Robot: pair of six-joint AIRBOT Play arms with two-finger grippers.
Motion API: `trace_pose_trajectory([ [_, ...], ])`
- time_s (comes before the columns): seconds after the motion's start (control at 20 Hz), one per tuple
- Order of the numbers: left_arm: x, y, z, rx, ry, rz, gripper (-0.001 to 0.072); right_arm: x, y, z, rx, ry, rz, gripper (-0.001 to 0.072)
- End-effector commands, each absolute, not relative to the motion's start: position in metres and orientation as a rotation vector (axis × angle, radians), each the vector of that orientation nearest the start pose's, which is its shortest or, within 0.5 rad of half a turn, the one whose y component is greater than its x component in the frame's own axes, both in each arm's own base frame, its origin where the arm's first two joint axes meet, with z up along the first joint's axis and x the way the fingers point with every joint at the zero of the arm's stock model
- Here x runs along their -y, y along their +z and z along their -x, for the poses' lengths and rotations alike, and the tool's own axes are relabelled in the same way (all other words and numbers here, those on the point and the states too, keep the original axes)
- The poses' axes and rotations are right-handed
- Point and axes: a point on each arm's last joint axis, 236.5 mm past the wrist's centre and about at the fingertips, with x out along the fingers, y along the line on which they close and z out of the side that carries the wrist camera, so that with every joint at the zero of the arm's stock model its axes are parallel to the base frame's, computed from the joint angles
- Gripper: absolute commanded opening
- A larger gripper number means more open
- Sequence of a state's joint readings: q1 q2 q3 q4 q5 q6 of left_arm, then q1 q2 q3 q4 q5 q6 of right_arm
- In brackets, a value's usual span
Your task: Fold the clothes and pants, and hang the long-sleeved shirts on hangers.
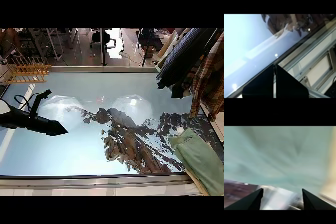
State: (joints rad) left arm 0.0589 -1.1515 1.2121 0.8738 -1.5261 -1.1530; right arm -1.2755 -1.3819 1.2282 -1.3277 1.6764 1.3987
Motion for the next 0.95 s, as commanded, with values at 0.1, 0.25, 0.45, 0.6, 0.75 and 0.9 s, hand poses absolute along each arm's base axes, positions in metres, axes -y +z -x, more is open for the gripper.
trace_pose_trajectory([
  [0.1, 0.006, 0.07, -0.322, -1.36, -0.204, 0.087, 0.0007, 0.16, 0.054, -0.304, -1.135, 0.03, -1.08, 0.0565],
  [0.25, -0.097, 0.082, -0.318, -1.294, 0.22, 0.052, 0.0008, 0.064, 0.03, -0.346, -1.297, 0.245, -0.708, 0.0563],
  [0.45, -0.126, 0.109, -0.33, -1.128, 0.297, 0.078, 0.0008, 0.021, 0.001, -0.418, -1.186, 0.183, -0.122, 0.0254],
  [0.6, -0.126, 0.108, -0.331, -1.127, 0.296, 0.077, 0.0008, 0.014, 0.026, -0.474, -0.946, 0.134, 0.042, 0.002],
  [0.75, -0.126, 0.108, -0.331, -1.127, 0.296, 0.077, 0.0008, 0.024, 0.06, -0.508, -0.769, 0.084, 0.068, 0.0021],
  [0.9, -0.126, 0.108, -0.331, -1.127, 0.296, 0.077, 0.0008, 0.025, 0.078, -0.518, -0.715, 0.074, 0.067, 0.0018],
])
